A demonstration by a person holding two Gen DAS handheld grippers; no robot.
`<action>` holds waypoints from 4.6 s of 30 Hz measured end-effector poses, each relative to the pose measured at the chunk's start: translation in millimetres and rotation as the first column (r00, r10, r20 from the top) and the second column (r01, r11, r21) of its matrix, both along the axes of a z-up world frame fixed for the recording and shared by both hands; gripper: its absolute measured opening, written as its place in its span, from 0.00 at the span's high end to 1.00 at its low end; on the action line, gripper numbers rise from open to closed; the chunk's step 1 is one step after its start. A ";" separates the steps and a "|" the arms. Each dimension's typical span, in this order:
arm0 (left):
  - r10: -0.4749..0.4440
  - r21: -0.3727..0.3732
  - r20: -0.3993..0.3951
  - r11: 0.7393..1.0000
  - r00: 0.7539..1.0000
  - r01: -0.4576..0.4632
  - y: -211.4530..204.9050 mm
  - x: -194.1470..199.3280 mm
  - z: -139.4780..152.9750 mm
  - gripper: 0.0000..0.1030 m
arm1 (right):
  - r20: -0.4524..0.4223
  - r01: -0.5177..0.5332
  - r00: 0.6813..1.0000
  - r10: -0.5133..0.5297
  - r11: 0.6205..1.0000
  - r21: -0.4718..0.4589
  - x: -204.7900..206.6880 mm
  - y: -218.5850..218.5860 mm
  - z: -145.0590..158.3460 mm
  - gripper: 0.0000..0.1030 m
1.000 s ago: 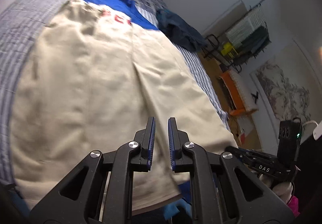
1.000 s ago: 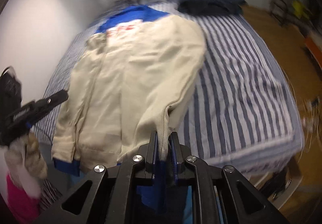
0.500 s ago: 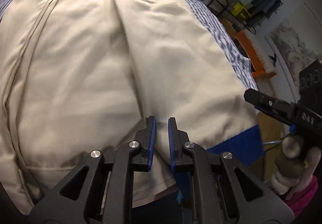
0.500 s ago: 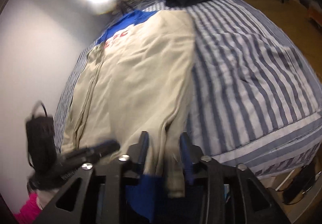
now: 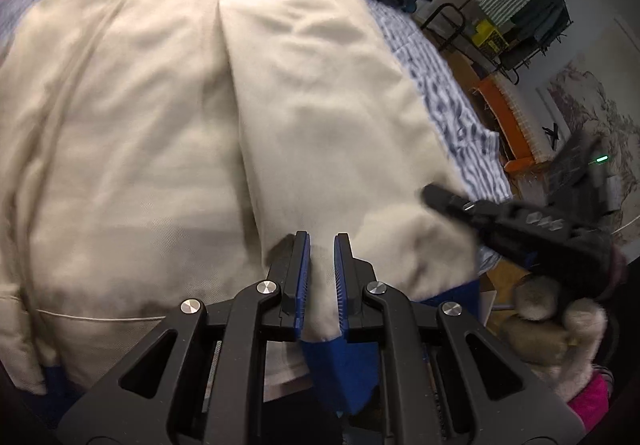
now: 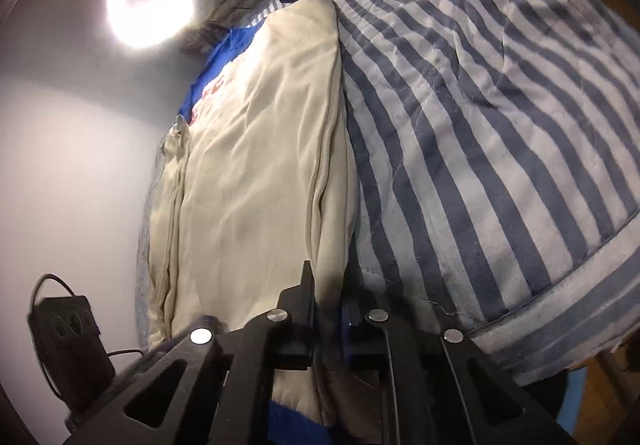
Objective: Fold large clothes
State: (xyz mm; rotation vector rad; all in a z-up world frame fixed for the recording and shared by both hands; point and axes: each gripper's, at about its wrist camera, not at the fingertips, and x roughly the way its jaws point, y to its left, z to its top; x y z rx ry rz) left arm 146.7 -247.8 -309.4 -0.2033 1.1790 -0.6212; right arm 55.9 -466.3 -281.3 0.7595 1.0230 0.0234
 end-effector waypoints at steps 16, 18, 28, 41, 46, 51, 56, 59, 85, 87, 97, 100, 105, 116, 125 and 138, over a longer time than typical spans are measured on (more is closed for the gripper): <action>0.199 -0.278 -0.030 0.940 0.980 -0.199 145.8 -11.4 92.8 0.91 | -0.114 -0.338 0.928 0.356 0.667 -0.664 57.7 154.8 106.2 0.97; 0.278 -0.304 0.036 0.918 0.960 -0.254 192.4 -6.7 126.8 0.91 | -0.148 -0.392 0.896 0.418 0.592 -0.704 65.7 184.4 108.0 0.97; 0.543 -0.364 0.147 0.807 0.826 -0.466 307.8 25.3 168.3 0.91 | -0.328 -0.599 0.699 0.635 0.269 -0.754 86.8 326.1 45.7 0.97; 0.468 -0.268 0.111 0.864 0.877 -0.427 287.2 33.6 128.4 0.91 | -0.256 -0.668 0.663 0.703 0.401 -0.627 80.8 302.2 39.4 0.89; 0.370 -0.204 0.052 0.913 0.927 -0.353 266.8 25.3 96.6 0.89 | -0.054 -0.617 0.715 0.697 0.593 -0.517 39.5 249.9 88.8 0.68; 0.285 -0.195 -0.083 0.935 0.955 -0.296 231.2 18.8 57.5 0.70 | 0.004 -0.504 0.821 0.571 0.729 -0.464 2.6 187.8 104.1 0.65; 0.187 -0.150 -0.144 0.966 0.972 -0.209 191.7 7.6 33.1 0.62 | -0.040 -0.442 0.889 0.456 0.835 -0.328 -4.1 145.1 71.6 0.56; 0.191 -0.116 -0.173 0.970 0.966 -0.212 181.5 8.8 21.2 0.62 | -0.055 -0.467 0.882 0.469 0.852 -0.235 0.1 147.2 50.3 0.56; 0.049 -0.068 -0.078 0.996 0.996 -0.055 140.2 -14.2 21.7 0.89 | -0.150 -0.530 0.848 0.509 0.795 -0.297 -3.6 164.6 35.6 0.78; 0.036 -0.086 -0.069 0.995 0.997 -0.042 150.3 -18.3 37.5 0.80 | -0.116 -0.501 0.861 0.496 0.784 -0.366 -3.4 163.6 53.9 0.68; 0.200 -0.062 0.055 0.979 0.978 -0.196 242.4 -15.2 75.2 0.74 | -0.003 -0.511 0.818 0.575 0.725 -0.462 32.2 193.1 78.0 0.68; 0.263 -0.045 0.024 0.964 0.964 -0.262 261.3 -10.6 58.9 0.74 | -0.044 -0.580 0.770 0.636 0.671 -0.461 36.4 215.5 56.4 0.69; 0.289 -0.005 -0.017 0.957 0.957 -0.289 279.6 -11.7 43.9 0.69 | -0.190 -0.674 0.646 0.740 0.434 -0.598 11.4 261.5 14.4 0.69; 0.381 -0.039 -0.095 0.922 0.920 -0.386 310.5 10.2 28.2 0.49 | -0.009 -0.488 0.838 0.545 0.744 -0.456 25.0 171.6 61.9 0.57; 0.325 -0.086 -0.020 0.942 0.946 -0.325 273.0 30.7 67.0 0.49 | 0.072 -0.422 0.845 0.530 0.742 -0.521 159.9 180.5 95.8 0.70; 0.352 -0.025 -0.039 0.935 0.935 -0.353 271.5 61.8 52.3 0.49 | -0.042 -0.459 0.833 0.552 0.646 -0.610 274.2 226.4 -10.5 0.73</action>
